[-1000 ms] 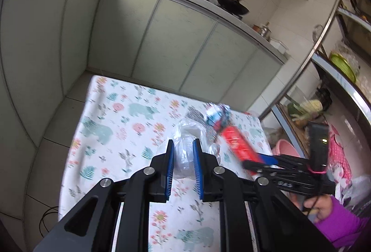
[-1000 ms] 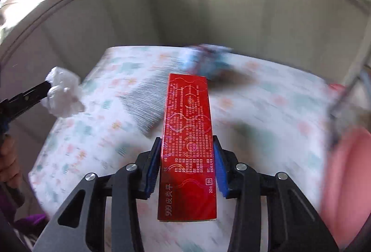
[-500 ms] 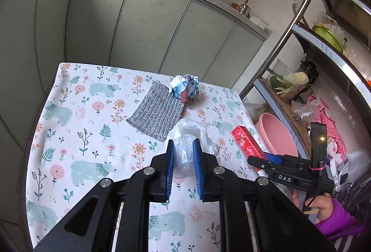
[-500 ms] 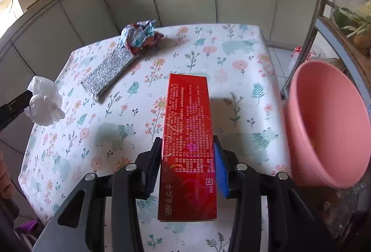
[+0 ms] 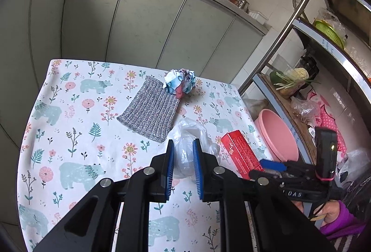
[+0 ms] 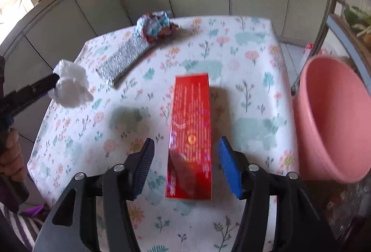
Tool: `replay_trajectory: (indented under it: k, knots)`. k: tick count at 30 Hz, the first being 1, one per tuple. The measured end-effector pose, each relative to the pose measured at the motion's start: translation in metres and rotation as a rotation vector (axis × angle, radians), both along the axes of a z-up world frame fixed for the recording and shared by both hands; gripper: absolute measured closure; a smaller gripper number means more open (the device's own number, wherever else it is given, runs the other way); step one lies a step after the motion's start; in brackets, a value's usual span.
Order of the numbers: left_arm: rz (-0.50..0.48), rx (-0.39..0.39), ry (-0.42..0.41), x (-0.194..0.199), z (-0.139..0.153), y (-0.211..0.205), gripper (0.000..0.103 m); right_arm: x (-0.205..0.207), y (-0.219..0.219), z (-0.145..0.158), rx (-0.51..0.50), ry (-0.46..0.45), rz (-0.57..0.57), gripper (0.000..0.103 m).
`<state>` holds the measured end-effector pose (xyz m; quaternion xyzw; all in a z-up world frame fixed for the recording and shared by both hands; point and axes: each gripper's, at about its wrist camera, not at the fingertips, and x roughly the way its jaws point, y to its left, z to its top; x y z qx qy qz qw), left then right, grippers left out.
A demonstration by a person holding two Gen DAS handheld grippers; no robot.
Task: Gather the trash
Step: 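Carry the bag and red box to the pink bucket and open both grippers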
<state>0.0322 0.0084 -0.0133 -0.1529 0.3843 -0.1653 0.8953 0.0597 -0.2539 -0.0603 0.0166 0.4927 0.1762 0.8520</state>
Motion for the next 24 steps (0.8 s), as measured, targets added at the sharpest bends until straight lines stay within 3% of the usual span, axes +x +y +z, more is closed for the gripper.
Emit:
replay_trajectory:
  k: [8,9,10,18,24]
  knots:
    - [0.006,0.007,-0.029,-0.006,0.009,0.001,0.088,0.017,0.015,-0.014,-0.012,0.005,-0.018,0.046]
    - [0.009,0.007,-0.032,-0.007,0.010,0.001,0.088,0.018,0.016,-0.015,-0.012,0.003,-0.022,0.050]
    - [0.014,0.007,-0.034,-0.007,0.012,0.002,0.088,0.018,0.015,-0.015,-0.005,0.001,-0.025,0.063]
    - [-0.002,0.006,-0.074,-0.009,0.030,-0.013,0.088,-0.003,-0.014,0.007,0.110,-0.078,-0.063,0.063]
    - [-0.075,0.006,-0.132,0.006,0.052,-0.057,0.088,-0.020,-0.055,0.028,0.217,-0.145,-0.127,0.063]
